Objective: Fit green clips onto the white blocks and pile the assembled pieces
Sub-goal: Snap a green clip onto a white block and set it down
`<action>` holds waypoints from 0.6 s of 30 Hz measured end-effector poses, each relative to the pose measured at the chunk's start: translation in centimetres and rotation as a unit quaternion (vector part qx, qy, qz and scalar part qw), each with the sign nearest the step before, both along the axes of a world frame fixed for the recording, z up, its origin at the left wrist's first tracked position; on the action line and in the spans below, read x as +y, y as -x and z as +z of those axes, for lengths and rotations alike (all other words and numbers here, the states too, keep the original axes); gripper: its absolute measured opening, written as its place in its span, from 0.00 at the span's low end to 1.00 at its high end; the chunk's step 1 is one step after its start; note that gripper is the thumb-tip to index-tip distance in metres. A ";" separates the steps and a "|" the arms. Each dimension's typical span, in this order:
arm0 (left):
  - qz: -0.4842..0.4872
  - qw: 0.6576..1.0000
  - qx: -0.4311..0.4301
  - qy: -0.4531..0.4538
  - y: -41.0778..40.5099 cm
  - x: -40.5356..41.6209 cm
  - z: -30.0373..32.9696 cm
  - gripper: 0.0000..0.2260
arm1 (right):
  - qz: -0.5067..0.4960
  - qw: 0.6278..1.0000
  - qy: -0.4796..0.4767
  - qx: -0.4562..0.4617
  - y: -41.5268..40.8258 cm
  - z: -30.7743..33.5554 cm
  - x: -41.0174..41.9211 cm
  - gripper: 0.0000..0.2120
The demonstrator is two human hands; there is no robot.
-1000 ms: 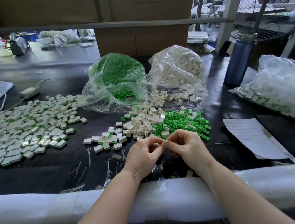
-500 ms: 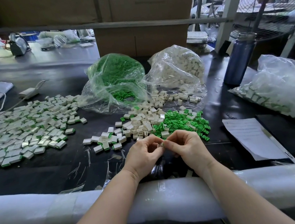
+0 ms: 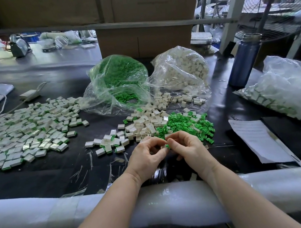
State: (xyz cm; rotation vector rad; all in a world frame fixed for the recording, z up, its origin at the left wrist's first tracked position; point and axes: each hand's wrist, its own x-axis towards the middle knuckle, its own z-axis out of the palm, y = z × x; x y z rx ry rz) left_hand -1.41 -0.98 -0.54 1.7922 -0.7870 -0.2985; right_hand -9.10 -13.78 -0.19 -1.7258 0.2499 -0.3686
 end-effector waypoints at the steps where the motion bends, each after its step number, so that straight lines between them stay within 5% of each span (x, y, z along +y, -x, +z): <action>1: -0.001 1.000 -0.009 0.001 -0.1 0.0 0.0 0.08 | 0.014 1.000 0.006 0.008 0.0 0.0 0.0 0.03; 18: -0.018 1.000 -0.006 -0.022 0.4 0.2 0.6 0.05 | 0.098 0.995 0.001 0.009 0.1 0.0 -0.3 0.06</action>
